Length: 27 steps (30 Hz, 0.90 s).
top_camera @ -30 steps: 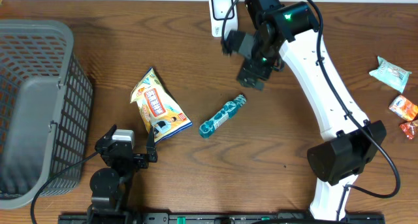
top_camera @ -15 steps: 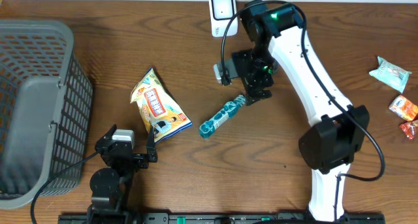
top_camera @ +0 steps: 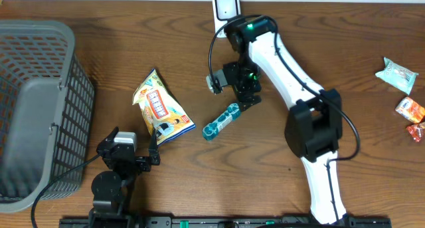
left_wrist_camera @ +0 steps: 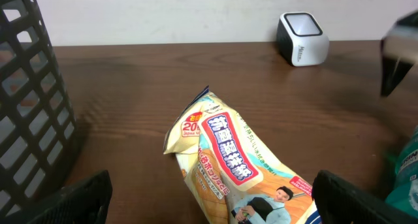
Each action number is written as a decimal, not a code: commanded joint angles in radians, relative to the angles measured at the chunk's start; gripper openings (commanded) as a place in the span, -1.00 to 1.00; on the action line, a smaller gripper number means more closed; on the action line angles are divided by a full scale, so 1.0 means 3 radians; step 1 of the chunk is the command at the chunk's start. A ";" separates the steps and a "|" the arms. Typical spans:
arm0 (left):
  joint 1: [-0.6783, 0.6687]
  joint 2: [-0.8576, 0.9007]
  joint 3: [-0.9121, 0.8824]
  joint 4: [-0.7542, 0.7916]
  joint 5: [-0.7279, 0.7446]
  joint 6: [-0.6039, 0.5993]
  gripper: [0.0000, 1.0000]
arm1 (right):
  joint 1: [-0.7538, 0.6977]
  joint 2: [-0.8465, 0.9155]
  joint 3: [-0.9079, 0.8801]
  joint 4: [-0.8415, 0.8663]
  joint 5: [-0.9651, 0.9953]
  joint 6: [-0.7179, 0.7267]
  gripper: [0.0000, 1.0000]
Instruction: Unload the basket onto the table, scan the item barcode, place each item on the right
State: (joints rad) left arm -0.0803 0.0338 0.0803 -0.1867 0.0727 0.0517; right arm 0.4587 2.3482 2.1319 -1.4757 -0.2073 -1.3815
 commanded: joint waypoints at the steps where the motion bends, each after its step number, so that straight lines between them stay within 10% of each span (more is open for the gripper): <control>1: 0.0011 -0.0011 -0.0050 -0.0088 0.0020 -0.0017 0.96 | 0.0032 0.0123 -0.0014 0.0001 0.0071 0.0144 0.98; 20: 0.0011 -0.0011 -0.0050 -0.0088 0.0020 -0.0017 0.96 | 0.0230 0.0148 -0.0725 0.0748 0.0191 0.0440 0.75; 27: 0.0011 -0.0011 -0.0050 -0.0088 0.0020 -0.0017 0.95 | 0.0244 0.0148 -0.0731 0.0762 0.0184 0.0534 -0.33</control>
State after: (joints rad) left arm -0.0803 0.0338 0.0803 -0.1867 0.0727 0.0517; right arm 0.5251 2.3772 1.9377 -1.2499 -0.1570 -1.2491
